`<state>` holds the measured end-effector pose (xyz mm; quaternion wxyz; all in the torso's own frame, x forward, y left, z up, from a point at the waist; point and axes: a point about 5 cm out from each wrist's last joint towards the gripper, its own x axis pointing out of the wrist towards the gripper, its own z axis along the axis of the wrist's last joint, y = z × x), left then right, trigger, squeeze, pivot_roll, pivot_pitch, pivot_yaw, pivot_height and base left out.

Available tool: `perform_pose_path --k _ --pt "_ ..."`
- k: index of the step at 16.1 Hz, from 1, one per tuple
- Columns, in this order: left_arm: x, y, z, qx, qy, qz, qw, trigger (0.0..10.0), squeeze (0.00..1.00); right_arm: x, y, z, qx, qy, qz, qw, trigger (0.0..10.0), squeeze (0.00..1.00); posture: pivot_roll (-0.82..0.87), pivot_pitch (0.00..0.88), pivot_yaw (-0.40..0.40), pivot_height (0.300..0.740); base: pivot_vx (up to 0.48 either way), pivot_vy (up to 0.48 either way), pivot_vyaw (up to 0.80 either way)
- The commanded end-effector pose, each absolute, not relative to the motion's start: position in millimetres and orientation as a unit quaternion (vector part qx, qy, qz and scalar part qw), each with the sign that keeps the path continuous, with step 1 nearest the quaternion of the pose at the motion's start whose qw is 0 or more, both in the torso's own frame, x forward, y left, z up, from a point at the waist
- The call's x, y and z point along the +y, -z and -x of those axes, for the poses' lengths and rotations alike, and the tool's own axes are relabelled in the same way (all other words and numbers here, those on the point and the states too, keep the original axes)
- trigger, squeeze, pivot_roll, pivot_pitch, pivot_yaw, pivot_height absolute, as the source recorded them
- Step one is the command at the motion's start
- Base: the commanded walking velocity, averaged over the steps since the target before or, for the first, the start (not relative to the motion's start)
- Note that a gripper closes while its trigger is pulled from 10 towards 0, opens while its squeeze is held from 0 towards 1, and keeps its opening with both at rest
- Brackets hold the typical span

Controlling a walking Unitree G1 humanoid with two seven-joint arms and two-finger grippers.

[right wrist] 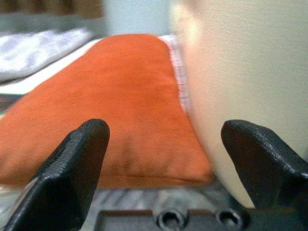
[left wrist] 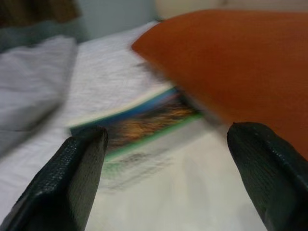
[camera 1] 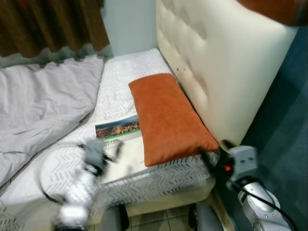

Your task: Clean up the room

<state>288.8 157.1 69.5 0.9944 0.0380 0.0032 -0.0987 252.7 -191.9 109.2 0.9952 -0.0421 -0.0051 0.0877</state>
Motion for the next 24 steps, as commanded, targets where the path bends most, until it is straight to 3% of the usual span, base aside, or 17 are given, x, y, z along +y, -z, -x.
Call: perform_pose_path --k 1,4,5,10,17,24 --pt "151.4 -80.8 -290.0 -0.035 0.104 -0.053 0.993 10.0 1.00 -195.3 -102.5 -250.6 -0.002 -0.066 0.035 0.997 10.0 0.00 -0.13 0.000 0.051 0.576 0.000 0.000 0.00" --pt "145.8 -71.6 -282.2 0.007 0.101 -0.007 0.995 10.0 1.00 -202.8 -81.4 -243.3 0.029 -0.019 0.050 0.998 10.0 0.00 -0.12 0.000 0.028 0.576 0.000 0.000 0.00" --pt "147.0 -71.3 -280.3 0.017 0.104 -0.002 0.994 10.0 0.01 -200.7 -81.0 -242.3 0.026 -0.030 0.049 0.998 10.0 0.00 -0.12 0.000 0.031 0.576 0.000 0.000 0.00" --pt "144.5 -72.8 -292.4 0.033 0.115 -0.018 0.993 10.0 0.00 -191.3 -78.9 -251.8 0.028 -0.038 0.024 0.999 10.0 0.00 -0.12 0.002 0.046 0.618 0.000 0.000 0.00" --pt "134.6 -72.1 -287.2 0.038 0.126 -0.005 0.991 10.0 0.00 -191.3 -88.8 -259.8 0.010 -0.042 0.013 0.999 10.0 0.00 -0.12 0.005 0.049 0.681 0.000 0.000 0.00" --pt "140.1 -72.8 -289.1 0.049 0.091 -0.021 0.994 10.0 0.00 -187.1 -81.8 -255.9 0.030 -0.061 -0.015 0.998 10.0 0.00 -0.12 0.014 0.058 0.734 0.000 0.000 0.00"
